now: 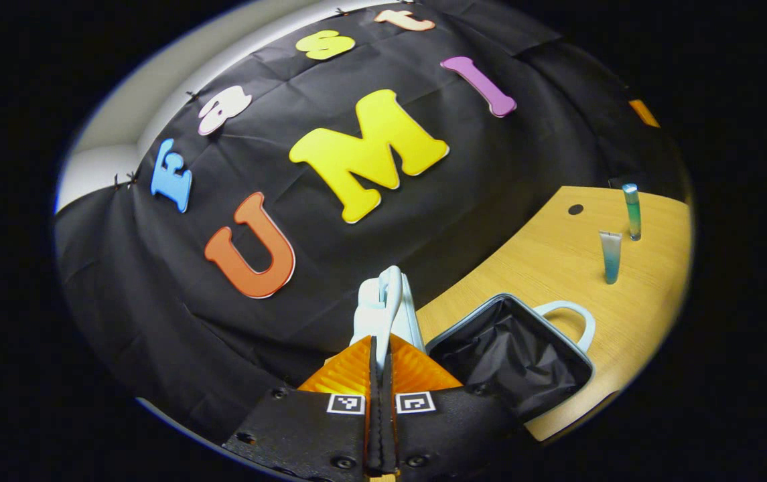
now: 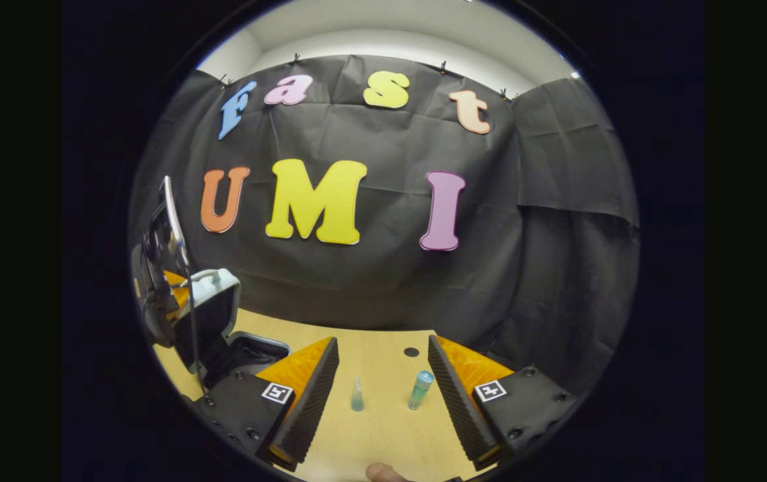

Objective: First open the suitcase, pack the skin care products into it, and then close the suitcase.

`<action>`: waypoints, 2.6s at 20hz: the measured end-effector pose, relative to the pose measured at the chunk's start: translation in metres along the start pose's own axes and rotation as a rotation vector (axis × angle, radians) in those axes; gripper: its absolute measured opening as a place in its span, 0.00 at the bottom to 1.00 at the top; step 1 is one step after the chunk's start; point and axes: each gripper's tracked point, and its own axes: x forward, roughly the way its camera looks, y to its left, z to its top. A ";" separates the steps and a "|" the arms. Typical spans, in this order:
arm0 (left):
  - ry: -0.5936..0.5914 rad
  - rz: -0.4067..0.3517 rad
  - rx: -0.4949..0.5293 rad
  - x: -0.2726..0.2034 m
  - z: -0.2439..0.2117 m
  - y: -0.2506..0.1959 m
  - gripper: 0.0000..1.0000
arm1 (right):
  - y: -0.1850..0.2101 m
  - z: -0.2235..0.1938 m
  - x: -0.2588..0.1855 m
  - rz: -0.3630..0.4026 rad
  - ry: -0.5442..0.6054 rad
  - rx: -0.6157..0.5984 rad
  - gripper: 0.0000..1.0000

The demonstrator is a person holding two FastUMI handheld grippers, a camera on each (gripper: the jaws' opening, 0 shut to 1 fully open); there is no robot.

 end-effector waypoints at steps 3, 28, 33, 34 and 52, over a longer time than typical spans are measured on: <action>-0.008 0.007 -0.088 0.006 -0.021 0.038 0.03 | 0.021 0.003 -0.007 0.005 -0.003 -0.014 0.80; 0.351 0.013 -0.198 0.082 -0.351 0.108 0.03 | 0.058 -0.015 -0.033 -0.028 0.075 -0.196 0.81; 0.373 0.009 -0.154 0.079 -0.351 0.111 0.08 | 0.071 -0.008 -0.036 0.007 0.036 -0.211 0.83; 0.376 0.039 -0.131 0.078 -0.352 0.119 0.09 | 0.072 -0.011 -0.035 0.016 0.040 -0.208 0.81; 0.197 0.023 -0.140 0.009 -0.156 0.008 0.99 | -0.016 -0.039 0.016 0.102 0.090 -0.108 0.81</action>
